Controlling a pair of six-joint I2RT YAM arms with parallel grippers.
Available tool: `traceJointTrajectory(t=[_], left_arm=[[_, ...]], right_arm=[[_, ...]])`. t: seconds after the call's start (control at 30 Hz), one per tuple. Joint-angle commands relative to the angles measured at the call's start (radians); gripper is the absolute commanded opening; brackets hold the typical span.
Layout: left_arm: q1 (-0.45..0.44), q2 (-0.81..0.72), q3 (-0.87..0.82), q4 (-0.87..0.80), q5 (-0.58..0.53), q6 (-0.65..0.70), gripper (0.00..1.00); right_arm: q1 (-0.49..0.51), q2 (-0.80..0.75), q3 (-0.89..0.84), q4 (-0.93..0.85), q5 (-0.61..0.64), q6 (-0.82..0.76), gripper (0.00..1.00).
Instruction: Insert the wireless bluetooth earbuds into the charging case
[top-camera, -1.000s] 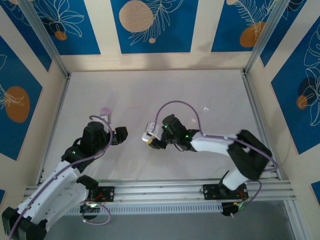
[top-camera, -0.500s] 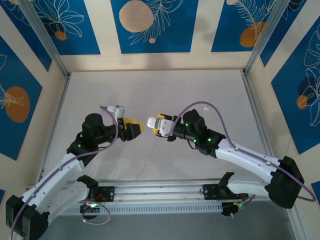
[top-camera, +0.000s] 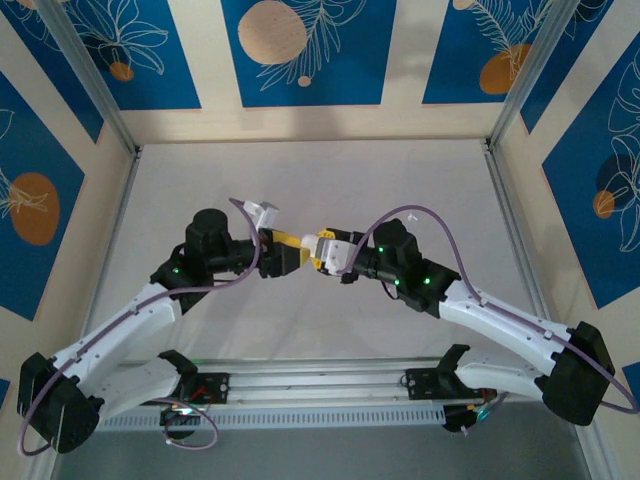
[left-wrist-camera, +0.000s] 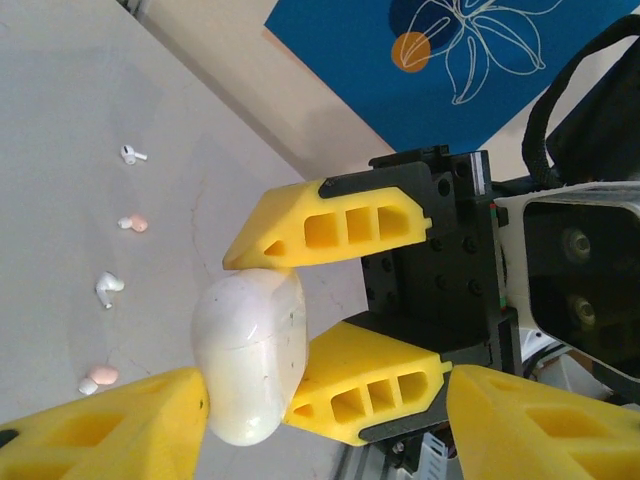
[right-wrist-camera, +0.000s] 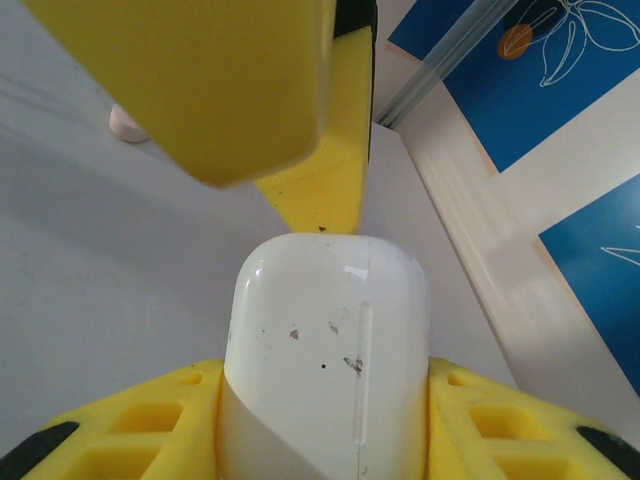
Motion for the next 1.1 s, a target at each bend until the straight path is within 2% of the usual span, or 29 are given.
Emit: traceJointTrajectory(t=[0.0,0.2,0.3,0.47,0.77,0.93,1.07], left_arm=[[-0.026,0.001,0.033,-0.035,-0.017,0.046,0.71],[-0.026,-0.029,0.035,-0.08,-0.099,0.065,0.74],[-0.026,-0.037,0.027,-0.071,-0.102,0.063,0.72],[-0.027,0.022,0.061,-0.073,-0.009,0.057,0.56],[-0.035,0.083,0.081,-0.039,0.048,0.035,0.51],[-0.037,0.093,0.081,-0.044,0.053,0.033,0.38],[-0.04,0.094,0.078,-0.033,0.041,0.028,0.33]], right_arm=[[0.006,-0.025,0.006,0.04,-0.051,0.01,0.37],[-0.004,-0.03,0.001,0.021,-0.036,-0.001,0.37],[-0.009,-0.031,0.0,0.018,-0.049,0.011,0.37],[-0.01,-0.031,0.015,0.015,-0.098,0.039,0.37],[-0.009,-0.041,0.001,0.057,-0.096,0.044,0.37],[-0.006,-0.045,-0.003,0.068,-0.074,0.023,0.37],[-0.001,-0.045,-0.005,0.06,-0.071,0.007,0.37]])
